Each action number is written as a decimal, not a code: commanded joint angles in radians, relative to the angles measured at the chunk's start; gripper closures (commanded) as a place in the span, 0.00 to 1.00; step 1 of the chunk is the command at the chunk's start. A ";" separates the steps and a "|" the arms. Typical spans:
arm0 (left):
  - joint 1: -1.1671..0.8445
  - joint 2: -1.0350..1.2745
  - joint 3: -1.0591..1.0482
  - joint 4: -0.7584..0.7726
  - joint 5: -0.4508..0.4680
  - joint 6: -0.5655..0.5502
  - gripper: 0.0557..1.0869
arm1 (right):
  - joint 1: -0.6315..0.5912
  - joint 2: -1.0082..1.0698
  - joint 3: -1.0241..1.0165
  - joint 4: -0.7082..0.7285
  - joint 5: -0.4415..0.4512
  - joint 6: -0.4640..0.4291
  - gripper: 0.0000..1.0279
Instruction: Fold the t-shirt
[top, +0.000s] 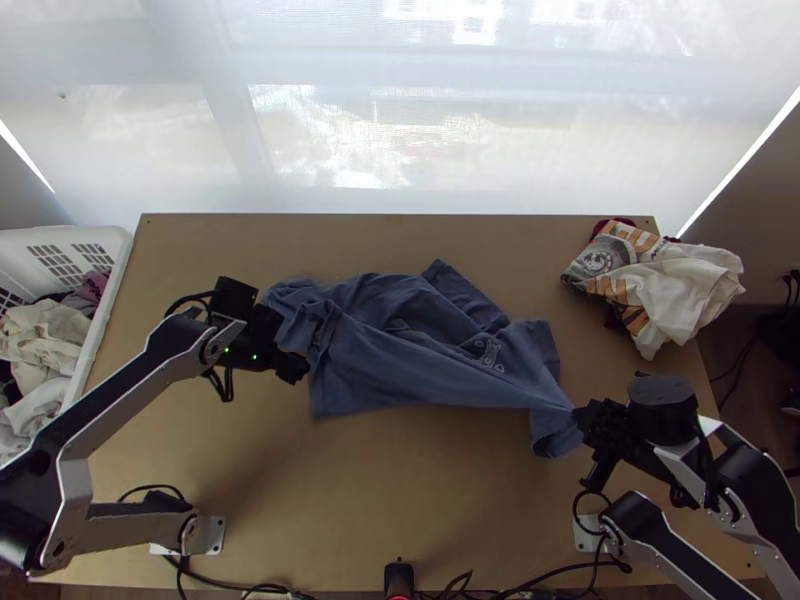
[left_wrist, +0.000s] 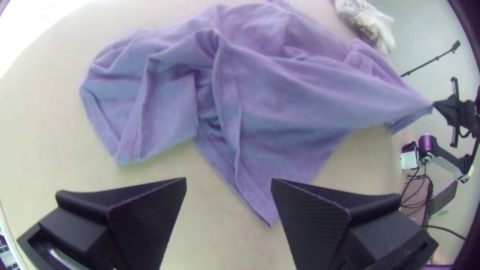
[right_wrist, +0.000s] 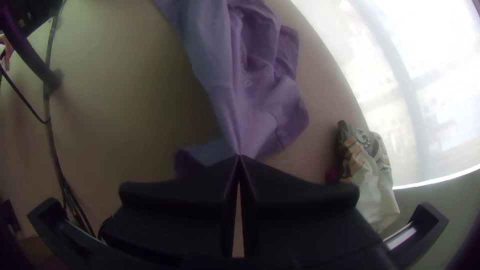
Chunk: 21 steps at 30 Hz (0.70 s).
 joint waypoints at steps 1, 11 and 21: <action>-0.030 0.232 0.192 0.054 0.000 -0.039 0.19 | 0.010 -0.045 -0.049 -0.062 0.001 0.009 0.97; -0.097 0.304 0.194 0.013 -0.005 -0.019 0.19 | 0.006 -0.042 -0.049 -0.053 0.013 0.043 0.97; -0.183 0.205 0.039 0.036 -0.083 -0.005 0.19 | 0.007 0.000 -0.041 -0.010 0.014 0.038 0.97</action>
